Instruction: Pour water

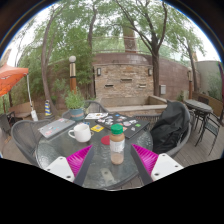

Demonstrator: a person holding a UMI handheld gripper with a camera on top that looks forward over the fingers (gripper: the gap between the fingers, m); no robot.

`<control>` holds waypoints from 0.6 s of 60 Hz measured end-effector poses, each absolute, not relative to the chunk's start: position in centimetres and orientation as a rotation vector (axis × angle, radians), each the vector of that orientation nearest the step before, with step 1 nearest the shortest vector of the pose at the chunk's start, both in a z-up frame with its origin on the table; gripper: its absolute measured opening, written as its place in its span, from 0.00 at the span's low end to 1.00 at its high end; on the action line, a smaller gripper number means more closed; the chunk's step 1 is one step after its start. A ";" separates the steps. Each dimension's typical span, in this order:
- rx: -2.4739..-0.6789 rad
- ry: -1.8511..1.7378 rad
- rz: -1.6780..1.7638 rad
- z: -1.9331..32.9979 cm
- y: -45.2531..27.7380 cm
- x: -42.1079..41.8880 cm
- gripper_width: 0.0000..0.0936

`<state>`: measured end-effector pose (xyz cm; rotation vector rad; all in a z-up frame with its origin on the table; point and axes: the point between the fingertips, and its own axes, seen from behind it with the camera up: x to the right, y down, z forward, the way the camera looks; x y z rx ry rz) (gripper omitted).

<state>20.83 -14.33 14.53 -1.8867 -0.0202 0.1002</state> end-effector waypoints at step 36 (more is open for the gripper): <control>-1.801 0.026 0.122 6.2 1.4 22.4 0.46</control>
